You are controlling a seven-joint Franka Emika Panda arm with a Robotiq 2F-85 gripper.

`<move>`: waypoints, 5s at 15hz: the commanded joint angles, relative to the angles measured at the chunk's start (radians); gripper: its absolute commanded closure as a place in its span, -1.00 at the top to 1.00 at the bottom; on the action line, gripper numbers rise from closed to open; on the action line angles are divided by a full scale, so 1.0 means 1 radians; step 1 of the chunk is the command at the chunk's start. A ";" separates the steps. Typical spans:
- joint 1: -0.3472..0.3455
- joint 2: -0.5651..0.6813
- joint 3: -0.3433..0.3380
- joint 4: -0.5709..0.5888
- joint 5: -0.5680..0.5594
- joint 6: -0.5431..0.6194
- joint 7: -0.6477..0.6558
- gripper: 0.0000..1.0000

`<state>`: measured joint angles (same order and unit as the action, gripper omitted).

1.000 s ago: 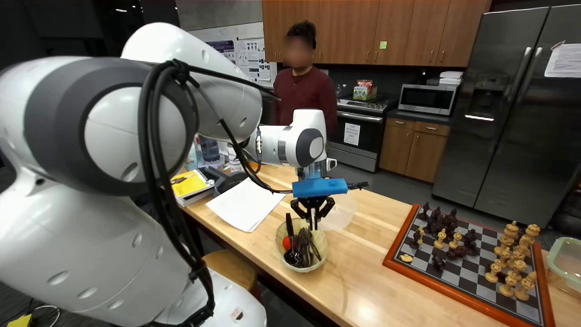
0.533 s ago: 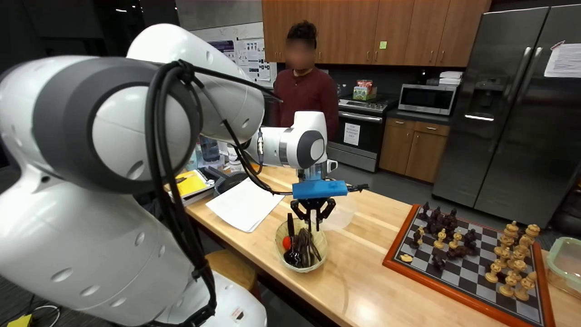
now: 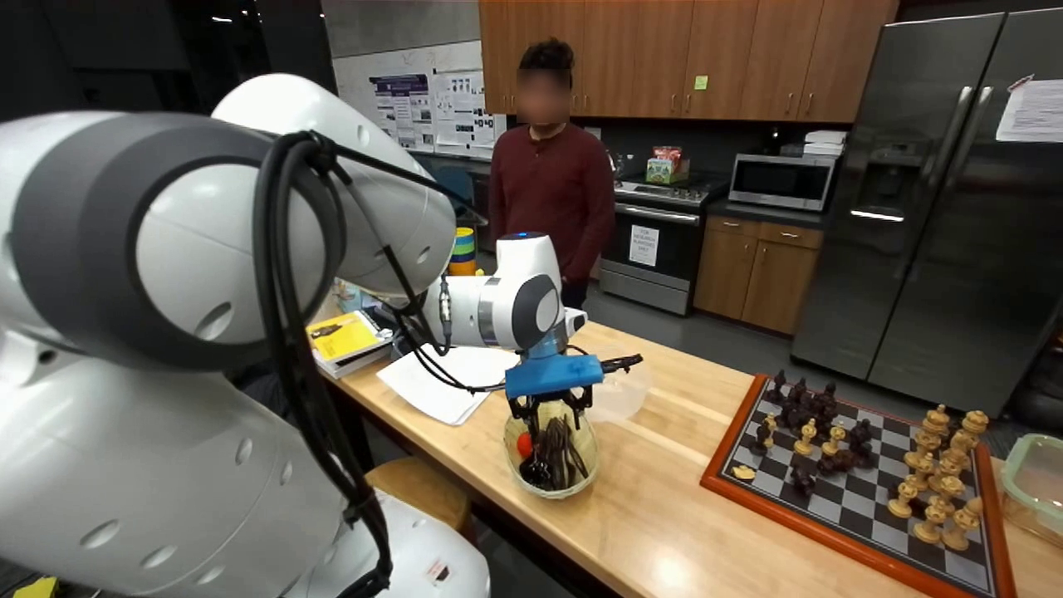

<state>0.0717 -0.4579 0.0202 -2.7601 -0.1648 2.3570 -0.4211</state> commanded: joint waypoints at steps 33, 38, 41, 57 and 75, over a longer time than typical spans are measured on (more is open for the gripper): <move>0.252 0.134 0.091 -0.017 0.153 0.143 0.027 1.00; 0.220 0.106 0.104 -0.028 0.105 0.131 0.063 1.00; 0.185 0.098 0.112 -0.020 0.047 0.114 0.096 1.00; 0.122 -0.007 0.128 -0.027 -0.028 0.150 0.211 1.00; -0.097 0.024 0.235 -0.012 -0.174 0.170 0.710 1.00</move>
<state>-0.0131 -0.4470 0.2371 -2.7728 -0.3085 2.5209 0.2549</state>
